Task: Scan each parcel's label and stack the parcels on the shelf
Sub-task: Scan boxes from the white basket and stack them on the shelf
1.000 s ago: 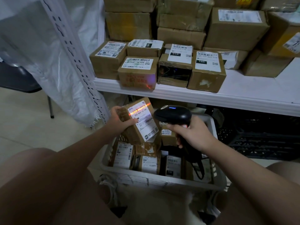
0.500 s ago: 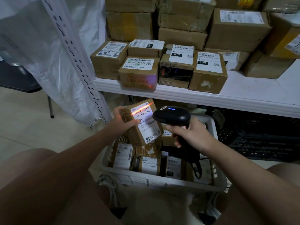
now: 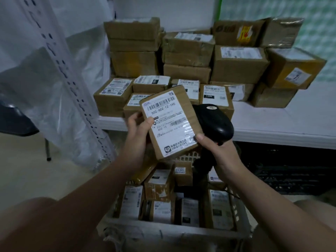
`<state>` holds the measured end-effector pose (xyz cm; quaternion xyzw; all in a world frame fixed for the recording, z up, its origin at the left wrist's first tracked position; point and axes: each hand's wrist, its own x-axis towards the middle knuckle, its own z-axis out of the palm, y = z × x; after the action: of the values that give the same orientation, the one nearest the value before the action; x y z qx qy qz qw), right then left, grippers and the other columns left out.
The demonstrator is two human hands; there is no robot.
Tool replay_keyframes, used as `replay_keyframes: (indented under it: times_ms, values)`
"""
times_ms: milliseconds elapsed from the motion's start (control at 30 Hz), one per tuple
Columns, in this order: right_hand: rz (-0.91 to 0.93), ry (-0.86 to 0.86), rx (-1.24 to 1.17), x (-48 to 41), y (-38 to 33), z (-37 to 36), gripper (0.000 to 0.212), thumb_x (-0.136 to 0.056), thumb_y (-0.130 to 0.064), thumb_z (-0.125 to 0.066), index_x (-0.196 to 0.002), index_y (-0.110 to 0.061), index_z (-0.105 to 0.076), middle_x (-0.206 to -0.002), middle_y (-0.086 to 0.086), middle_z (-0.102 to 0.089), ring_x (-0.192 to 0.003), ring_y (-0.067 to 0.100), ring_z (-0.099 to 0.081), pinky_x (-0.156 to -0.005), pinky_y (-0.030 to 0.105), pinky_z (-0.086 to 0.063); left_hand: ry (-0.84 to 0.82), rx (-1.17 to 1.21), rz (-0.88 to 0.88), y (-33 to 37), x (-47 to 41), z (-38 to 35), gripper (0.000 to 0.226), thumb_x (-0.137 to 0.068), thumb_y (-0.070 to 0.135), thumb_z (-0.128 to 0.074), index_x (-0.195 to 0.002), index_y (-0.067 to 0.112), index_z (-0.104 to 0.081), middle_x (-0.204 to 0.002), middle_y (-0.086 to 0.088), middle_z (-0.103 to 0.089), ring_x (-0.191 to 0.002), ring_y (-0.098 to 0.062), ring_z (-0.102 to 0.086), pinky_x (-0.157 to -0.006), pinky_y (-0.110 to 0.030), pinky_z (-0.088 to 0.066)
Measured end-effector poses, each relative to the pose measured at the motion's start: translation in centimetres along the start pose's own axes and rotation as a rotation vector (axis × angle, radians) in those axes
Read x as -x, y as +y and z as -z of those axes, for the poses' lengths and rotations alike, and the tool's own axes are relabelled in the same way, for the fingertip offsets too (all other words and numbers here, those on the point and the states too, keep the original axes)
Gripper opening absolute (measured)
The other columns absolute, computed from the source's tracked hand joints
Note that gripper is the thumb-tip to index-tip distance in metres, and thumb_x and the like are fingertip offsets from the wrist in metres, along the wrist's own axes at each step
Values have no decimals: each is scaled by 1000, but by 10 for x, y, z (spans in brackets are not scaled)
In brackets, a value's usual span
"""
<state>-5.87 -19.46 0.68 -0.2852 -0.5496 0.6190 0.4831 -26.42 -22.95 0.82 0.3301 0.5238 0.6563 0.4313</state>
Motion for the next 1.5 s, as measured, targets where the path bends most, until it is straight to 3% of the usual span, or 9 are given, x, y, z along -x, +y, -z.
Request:
replay_keyframes:
  times_ms: [133,267,400,600,933,1033,1133,1333,1500]
  values:
    - [30,132,-68,-11,-20,22,44,-76,-16,-69,-119,-15,-63,-113,8,-72,-108,25,-67,-90,41,-55,-91,-125,-47,19,-13,-51,48,-89,52,-55,-129,34,-38,-118,4,-64,-109,-17,-62,-97,-44,-49]
    - [174,354,-54,-23,-44,51,46,-80,-15,-74,-123,-9,-62,-117,11,-70,-112,26,-65,-94,45,-52,-226,-524,-296,35,-28,-104,34,-100,44,-37,-129,31,-47,-128,7,-52,-106,4,-49,-79,-3,-37]
    - [213,615,-4,-30,-63,92,26,-83,-16,-74,-108,-17,-69,-105,3,-75,-101,20,-70,-88,41,-56,-326,-954,-532,32,-51,-140,47,-101,42,-37,-140,16,-44,-139,-3,-44,-126,-12,-40,-99,-21,-31]
    - [24,647,-10,-42,-61,137,29,-83,-29,-74,-110,-22,-66,-106,1,-74,-100,19,-70,-90,44,-56,-468,-1687,-650,5,-78,-162,52,-98,42,-44,-143,17,-39,-147,-8,-42,-135,-23,-36,-116,-37,-15]
    - [39,686,183,-54,-51,162,54,-71,-44,-81,-117,-21,-66,-106,-2,-73,-101,13,-68,-94,42,-55,-326,-1770,-712,-13,-79,-169,45,-100,41,-40,-139,19,-44,-144,-6,-48,-132,-23,-43,-111,-35,-24]
    - [7,670,268,-58,-42,169,44,-72,-47,-80,-108,-25,-67,-104,-5,-73,-102,12,-67,-96,42,-53,-311,-1778,-726,-14,-77,-171,47,-99,43,-40,-141,20,-42,-141,-4,-50,-131,-21,-44,-111,-34,-23]
    - [-29,692,424,-63,-33,175,29,-76,-46,-77,-94,-28,-64,-99,-3,-70,-101,17,-65,-96,45,-52,-297,-1795,-720,-16,-76,-172,49,-98,46,-41,-139,19,-44,-139,-4,-51,-130,-20,-44,-113,-33,-18]
    - [6,691,712,-70,-28,176,36,-82,-27,-76,-111,-14,-61,-100,1,-62,-103,22,-60,-82,31,-45,-324,-1840,-718,-11,-74,-184,66,-90,64,-42,-140,20,-37,-132,-6,-54,-124,-25,-48,-115,-41,-15]
    - [21,698,775,-74,-24,172,32,-83,-21,-73,-111,-12,-61,-104,9,-66,-101,26,-60,-79,27,-41,-479,-1763,-943,-12,-77,-217,58,-97,47,-44,-149,25,-27,-149,-8,-34,-136,-27,-33,-115,-41,-12]
